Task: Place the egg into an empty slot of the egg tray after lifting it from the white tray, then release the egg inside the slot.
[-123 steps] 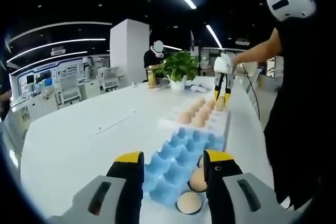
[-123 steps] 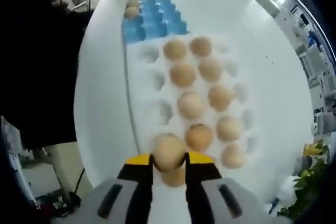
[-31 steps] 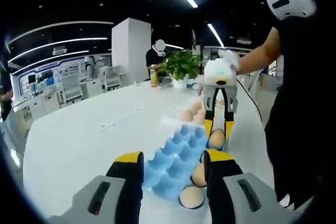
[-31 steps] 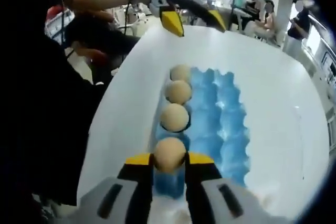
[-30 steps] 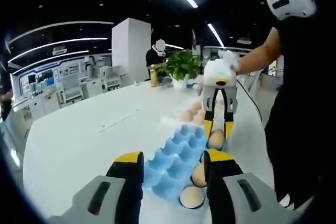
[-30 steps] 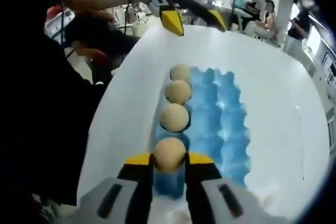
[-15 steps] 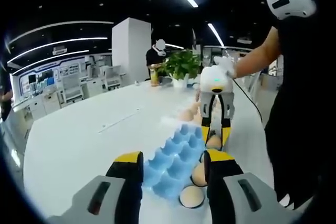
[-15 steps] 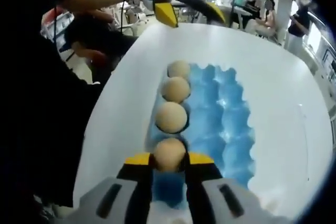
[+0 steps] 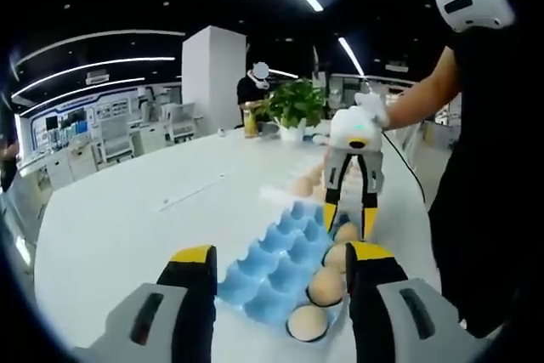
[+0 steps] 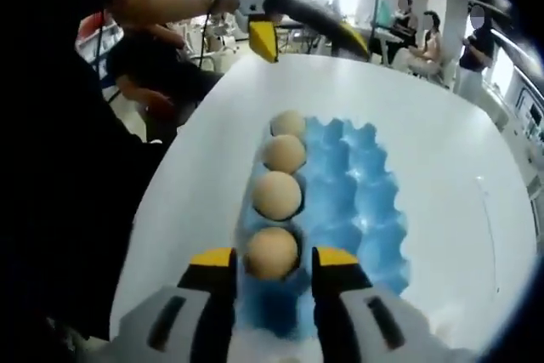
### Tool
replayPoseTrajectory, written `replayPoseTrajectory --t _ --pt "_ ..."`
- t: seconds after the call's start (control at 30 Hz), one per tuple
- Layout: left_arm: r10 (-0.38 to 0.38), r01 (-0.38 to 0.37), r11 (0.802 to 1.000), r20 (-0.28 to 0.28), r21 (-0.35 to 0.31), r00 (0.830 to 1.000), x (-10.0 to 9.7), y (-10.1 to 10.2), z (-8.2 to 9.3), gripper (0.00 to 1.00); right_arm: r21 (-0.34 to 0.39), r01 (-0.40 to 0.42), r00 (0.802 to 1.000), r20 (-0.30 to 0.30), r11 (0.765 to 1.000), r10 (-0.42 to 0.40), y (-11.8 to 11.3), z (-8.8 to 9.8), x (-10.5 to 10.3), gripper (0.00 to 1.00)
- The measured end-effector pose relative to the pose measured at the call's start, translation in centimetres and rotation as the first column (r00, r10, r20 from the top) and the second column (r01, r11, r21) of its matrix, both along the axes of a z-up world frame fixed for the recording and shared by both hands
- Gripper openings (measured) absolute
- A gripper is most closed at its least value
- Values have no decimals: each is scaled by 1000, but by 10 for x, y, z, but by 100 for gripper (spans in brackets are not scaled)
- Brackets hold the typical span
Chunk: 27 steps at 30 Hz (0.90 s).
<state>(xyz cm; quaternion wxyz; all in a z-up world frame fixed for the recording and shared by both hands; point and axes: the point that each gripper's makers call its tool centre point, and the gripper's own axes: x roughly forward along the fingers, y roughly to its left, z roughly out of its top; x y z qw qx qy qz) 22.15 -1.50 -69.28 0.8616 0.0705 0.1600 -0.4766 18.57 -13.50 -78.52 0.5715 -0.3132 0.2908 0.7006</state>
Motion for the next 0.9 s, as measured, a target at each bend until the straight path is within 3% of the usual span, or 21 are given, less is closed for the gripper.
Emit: replayPoseTrajectory --t 0.17,0.37,0.5,0.53,0.67,0.73,0.77,0.8,0.83,0.9 --pt "-2 2 1000 -12 6 1000 0 -2 -2 70 16 38 999 -3 999 -37 -6 7 1 40" --pt "-4 4 1000 -22 -4 1000 -1 -5 -3 72 102 179 984 -22 978 -178 -31 29 7 42" --pt "-8 8 1000 -24 -6 1000 -3 -7 -2 72 148 352 936 -49 924 -349 -74 40 17 42" --pt "-9 9 1000 -23 -8 1000 -3 -7 -2 72 143 406 914 -54 903 -402 -92 42 20 42" --pt "-9 9 1000 -22 -11 1000 -3 -7 -1 72 151 448 893 -39 881 -448 -116 44 22 42" --pt "-9 9 1000 -21 -10 1000 -2 -7 -1 72 143 499 865 -24 855 -501 -135 44 25 43" --pt "-7 6 1000 -23 -17 1000 -2 -7 0 72 130 557 827 10 820 -563 -165 44 30 43" --pt "-6 5 1000 -23 -18 1000 -2 -8 0 72 120 588 804 21 800 -594 -179 44 33 43" --pt "-6 5 1000 -24 -17 1000 -2 -8 0 72 105 663 742 37 741 -669 -214 43 36 43" --pt "-10 10 1000 -26 -18 1000 -2 -11 0 71 69 732 671 94 677 -735 -259 41 37 43"
